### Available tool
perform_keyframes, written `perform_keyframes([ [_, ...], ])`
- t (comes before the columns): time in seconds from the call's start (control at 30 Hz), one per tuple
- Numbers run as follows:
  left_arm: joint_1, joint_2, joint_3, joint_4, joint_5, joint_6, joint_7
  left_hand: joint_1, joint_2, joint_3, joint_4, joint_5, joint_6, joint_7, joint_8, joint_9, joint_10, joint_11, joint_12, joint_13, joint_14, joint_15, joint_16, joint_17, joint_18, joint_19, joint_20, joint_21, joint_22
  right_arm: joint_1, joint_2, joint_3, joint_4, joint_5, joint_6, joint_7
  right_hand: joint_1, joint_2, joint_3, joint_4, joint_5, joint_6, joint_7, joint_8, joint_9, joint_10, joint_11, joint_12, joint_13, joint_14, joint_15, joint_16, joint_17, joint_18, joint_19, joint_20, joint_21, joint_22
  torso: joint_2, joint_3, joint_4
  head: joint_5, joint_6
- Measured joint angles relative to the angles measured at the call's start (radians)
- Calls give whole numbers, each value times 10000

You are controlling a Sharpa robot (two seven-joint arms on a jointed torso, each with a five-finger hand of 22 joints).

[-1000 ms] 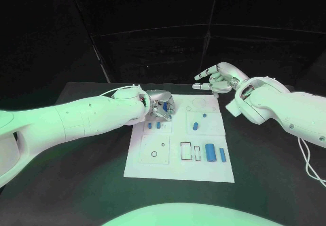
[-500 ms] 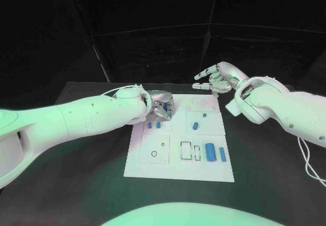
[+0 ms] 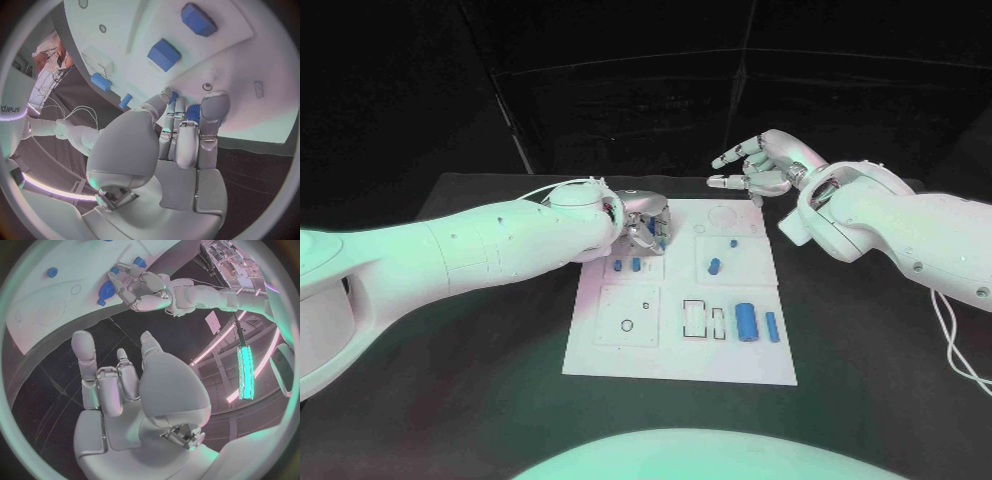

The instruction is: Assemble the parts on the task board

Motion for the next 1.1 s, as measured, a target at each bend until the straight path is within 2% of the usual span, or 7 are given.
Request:
perform_keyframes([
  [0.17, -3, 6, 2, -2, -36, 15, 11, -16, 22, 318, -43, -1, 228, -21, -42, -10, 312, -61, -126, 3, -3, -75, 38, -24, 1, 1, -1, 144, 179, 0, 10, 0, 0, 0, 1, 0, -39, 39, -20, 20, 34, 0, 0, 0, 0, 0, 0, 0, 0, 0, 0, 0, 0, 0, 0, 0, 0, 0, -4, 0, 1, -2, 4],
  [0.27, -19, -39, 2, 31, -53, -47, 46, 22, 61, 517, -122, -2, 279, -1, -148, -14, 391, -33, -251, 4, -3, -75, 37, -55, 0, 34, -34, 192, 252, 0, 10, 0, -2, 0, 1, 3, -39, 39, -26, 27, 37, 0, 0, 0, 0, 0, 0, 0, 0, 0, 0, 0, 0, 0, 0, 0, 0, 0, -6, -1, 5, -2, 23],
  [0.4, -46, -219, -10, 171, -49, -185, 124, 22, 60, 860, -231, -3, 276, 40, -312, -39, 427, 3, -482, -31, -3, -74, 37, -99, 1, 34, -34, 238, 330, -3, 18, 0, -14, 0, 1, 8, -39, 39, -26, 27, 37, 0, 0, 0, 0, 0, 0, 0, 0, 0, 0, 0, 0, 0, 0, 0, 0, 0, -12, -6, 18, -44, 74],
  [0.5, -48, -404, -19, 296, -27, -289, 156, 22, 60, 967, -254, -2, 306, 77, -312, -42, 462, 40, -532, -28, -2, -74, 37, -99, 1, 34, -34, 291, 373, -4, 26, 0, -33, 0, 2, 11, -39, 39, -27, 27, 37, 0, 0, 0, 0, 0, 0, 0, 0, 0, 0, 0, 0, -1, 0, 0, 0, 0, -24, -6, 24, -48, 96],
  [0.87, 1, -815, 35, 823, 50, -758, 294, 0, 37, 1073, -304, -3, 345, 109, -360, -46, 534, 39, -598, -24, -3, -73, 77, -109, 1, 34, -34, 375, 485, -4, 45, 0, -138, 0, 15, 13, -39, 39, -26, 27, 37, 0, 0, 0, 0, 0, 0, 0, 0, 0, 0, 0, -1, 0, 0, 0, 0, -2, -13, -7, 32, 38, 239],
  [1.1, 3, -1224, 85, 1148, 72, -934, 312, -32, 5, 1156, -333, -3, 347, 110, -396, -36, 569, 73, -649, -13, -3, -73, 77, -121, 1, 34, -34, 468, 585, -7, 45, 0, -181, 7, 37, 14, -39, 39, -27, 27, 36, 0, 0, 0, 0, 0, 0, 0, 0, 0, 0, 0, -1, -1, 0, 0, 0, -19, -10, -8, 32, 68, 262],
])
